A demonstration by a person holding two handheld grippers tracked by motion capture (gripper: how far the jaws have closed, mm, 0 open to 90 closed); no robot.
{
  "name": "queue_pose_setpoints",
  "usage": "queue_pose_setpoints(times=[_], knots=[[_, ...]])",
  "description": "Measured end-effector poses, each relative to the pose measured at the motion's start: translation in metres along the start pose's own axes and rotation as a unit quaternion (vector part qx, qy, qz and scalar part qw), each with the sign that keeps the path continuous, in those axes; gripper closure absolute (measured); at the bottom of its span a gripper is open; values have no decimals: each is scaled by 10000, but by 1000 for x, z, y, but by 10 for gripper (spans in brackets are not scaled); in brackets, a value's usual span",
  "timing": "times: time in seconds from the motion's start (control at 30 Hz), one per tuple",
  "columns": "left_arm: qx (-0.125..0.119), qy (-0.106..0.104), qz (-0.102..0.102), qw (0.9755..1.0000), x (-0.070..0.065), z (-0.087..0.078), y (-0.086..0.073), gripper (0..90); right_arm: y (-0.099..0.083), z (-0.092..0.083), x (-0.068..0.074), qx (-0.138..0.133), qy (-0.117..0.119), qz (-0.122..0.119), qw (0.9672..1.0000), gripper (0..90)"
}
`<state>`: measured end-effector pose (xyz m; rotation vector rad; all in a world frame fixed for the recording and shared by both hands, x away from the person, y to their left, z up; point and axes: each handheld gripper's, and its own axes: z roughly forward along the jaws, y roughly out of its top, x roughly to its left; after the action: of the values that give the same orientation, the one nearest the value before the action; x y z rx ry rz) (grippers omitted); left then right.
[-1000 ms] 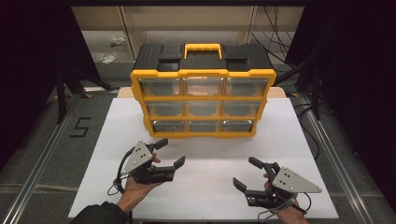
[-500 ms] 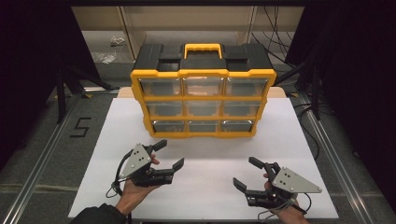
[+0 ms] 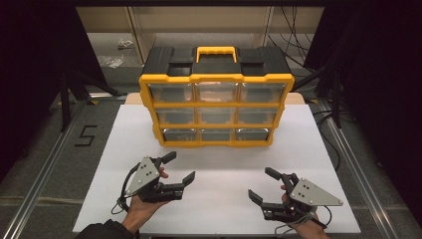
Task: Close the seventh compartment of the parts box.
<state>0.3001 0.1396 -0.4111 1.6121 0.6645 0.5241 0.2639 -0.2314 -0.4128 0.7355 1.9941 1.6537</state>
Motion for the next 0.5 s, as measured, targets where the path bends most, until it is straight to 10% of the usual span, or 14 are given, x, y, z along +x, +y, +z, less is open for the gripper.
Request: queue_pose_setpoints(times=[0.5], knots=[[16, -31, 4, 10000, -2, -2, 0, 165, 0, 0, 0, 0, 0, -4, 10000, 193]])
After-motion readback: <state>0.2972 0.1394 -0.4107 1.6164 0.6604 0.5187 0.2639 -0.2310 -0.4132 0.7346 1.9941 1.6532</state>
